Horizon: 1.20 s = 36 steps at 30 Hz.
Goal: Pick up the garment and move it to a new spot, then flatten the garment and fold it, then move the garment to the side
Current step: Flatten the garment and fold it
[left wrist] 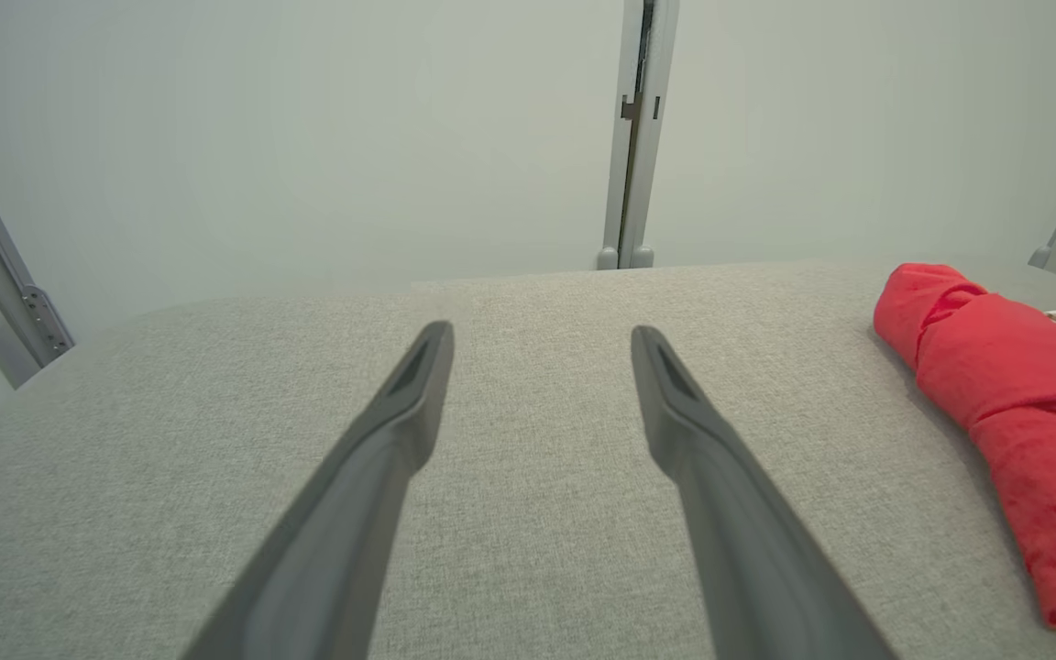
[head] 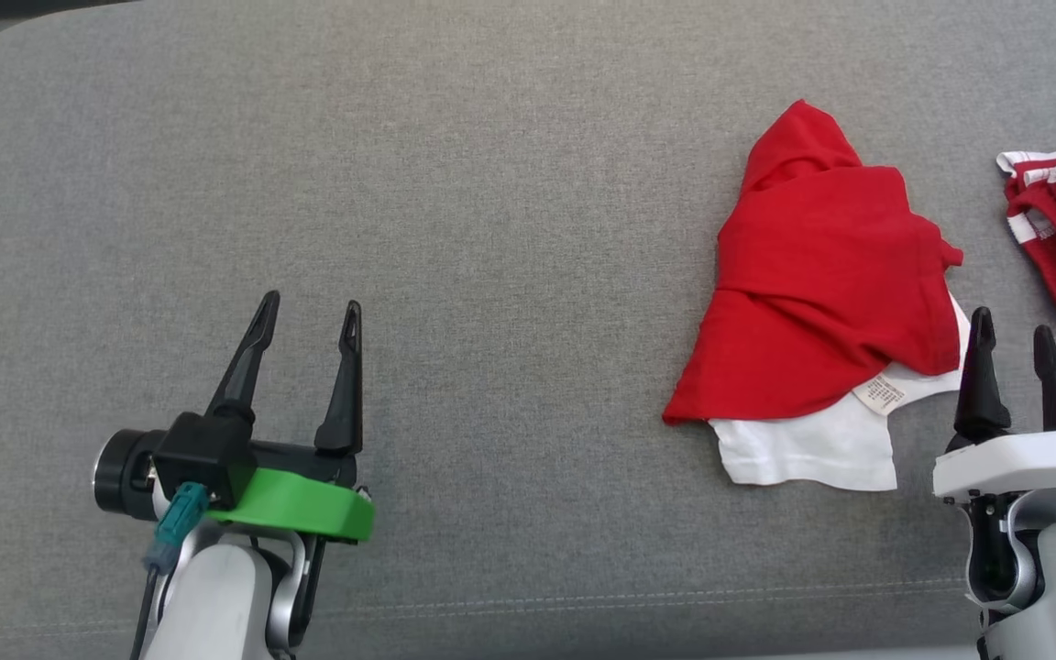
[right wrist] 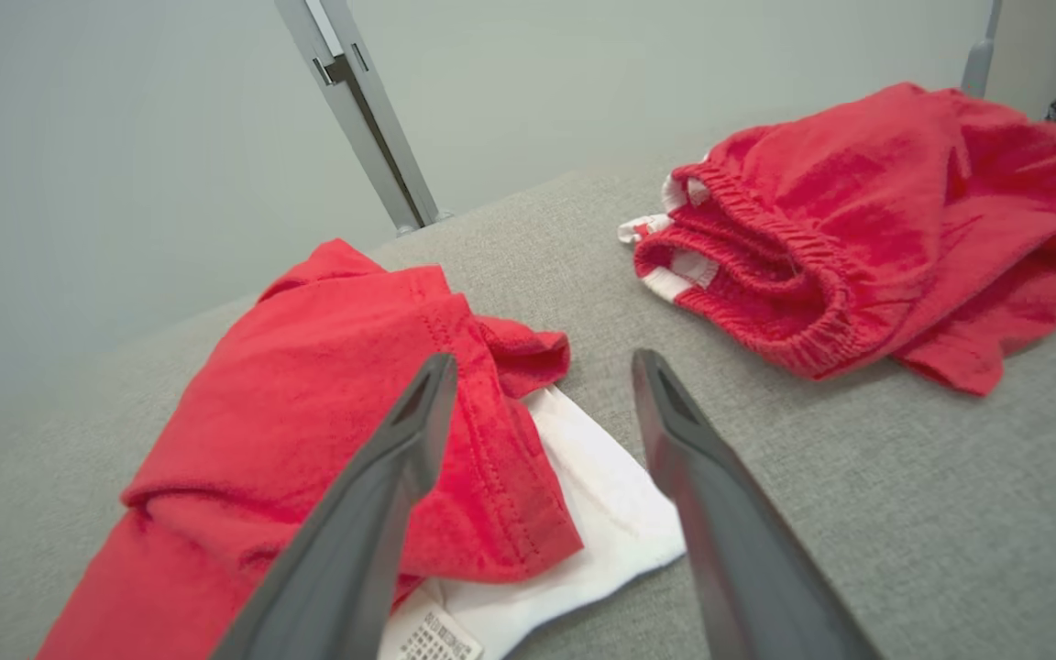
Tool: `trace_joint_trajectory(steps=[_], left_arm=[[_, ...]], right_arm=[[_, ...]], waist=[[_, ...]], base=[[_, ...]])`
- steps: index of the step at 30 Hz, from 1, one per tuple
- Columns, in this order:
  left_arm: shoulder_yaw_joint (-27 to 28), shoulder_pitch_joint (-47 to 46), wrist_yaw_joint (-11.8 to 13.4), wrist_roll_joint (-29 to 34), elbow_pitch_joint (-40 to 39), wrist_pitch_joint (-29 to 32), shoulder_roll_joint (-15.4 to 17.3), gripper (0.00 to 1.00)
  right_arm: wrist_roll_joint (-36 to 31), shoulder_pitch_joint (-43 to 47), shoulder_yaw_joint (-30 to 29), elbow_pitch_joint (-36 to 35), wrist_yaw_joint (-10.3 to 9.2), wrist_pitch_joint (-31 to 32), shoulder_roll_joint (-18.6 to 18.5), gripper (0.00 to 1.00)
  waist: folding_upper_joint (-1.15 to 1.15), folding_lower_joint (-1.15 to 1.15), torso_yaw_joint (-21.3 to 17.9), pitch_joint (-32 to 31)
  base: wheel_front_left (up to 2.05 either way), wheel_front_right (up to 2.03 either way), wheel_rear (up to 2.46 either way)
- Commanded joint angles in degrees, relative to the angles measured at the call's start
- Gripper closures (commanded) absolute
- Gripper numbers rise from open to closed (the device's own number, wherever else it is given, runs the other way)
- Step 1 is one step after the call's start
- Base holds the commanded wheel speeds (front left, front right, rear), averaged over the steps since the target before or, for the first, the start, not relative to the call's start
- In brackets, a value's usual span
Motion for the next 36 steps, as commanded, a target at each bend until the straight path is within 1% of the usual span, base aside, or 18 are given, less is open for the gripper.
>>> trace_joint_trajectory(steps=[1,5,9,10,16,19,30,36], left_arm=[[0.1,0.7,0.5,0.2,-0.3,0.0,0.6,0.0],[1.0,1.8,1.3,0.3,-1.2,0.0,1.2,0.0],[1.7,3.1,2.1,0.4,-1.7,0.0,2.3,0.0],[2.0,3.9,2.6,0.5,-1.9,0.1,2.7,0.0],[2.4,6.6,3.7,0.6,-3.1,0.6,3.7,0.0],[2.6,7.7,4.2,0.5,-3.4,0.7,3.9,0.0],[3.0,13.2,5.9,-0.2,-5.1,1.9,4.5,0.0],[2.7,14.3,6.3,-0.4,-5.7,2.7,4.9,0.0]], right_arm=[[-1.3,1.2,-0.3,-1.6,-0.02,-0.1,0.4,0.0],[-6.2,3.5,0.5,-8.1,-0.02,-0.2,0.9,0.0],[-8.7,5.3,3.7,-12.3,-0.02,-0.1,1.4,0.0],[-9.8,6.0,5.6,-13.8,-0.02,-0.1,1.5,0.0],[-11.8,8.9,10.1,-16.0,-0.02,-0.1,1.7,0.0],[-12.3,9.9,10.8,-16.4,-0.02,-0.1,1.7,0.0],[-13.0,14.4,11.4,-17.2,-0.02,-0.1,2.3,0.0],[-12.7,14.9,11.3,-17.1,-0.02,-0.1,2.5,0.0]], waist=[[0.0,0.0,-0.4,-0.5],[0.0,0.0,-1.2,-1.6],[0.0,0.0,-1.9,-3.2],[0.0,0.0,-2.3,-4.0],[0.0,0.0,-2.6,-6.4],[0.0,0.0,-2.6,-7.1],[0.0,0.0,-2.2,-10.6],[0.0,0.0,-2.0,-11.6]], base=[[0.0,0.0,0.0],[0.0,0.0,0.0],[0.0,0.0,0.0],[0.0,0.0,0.0],[0.0,0.0,0.0],[0.0,0.0,0.0],[0.0,0.0,0.0],[0.0,0.0,0.0]])
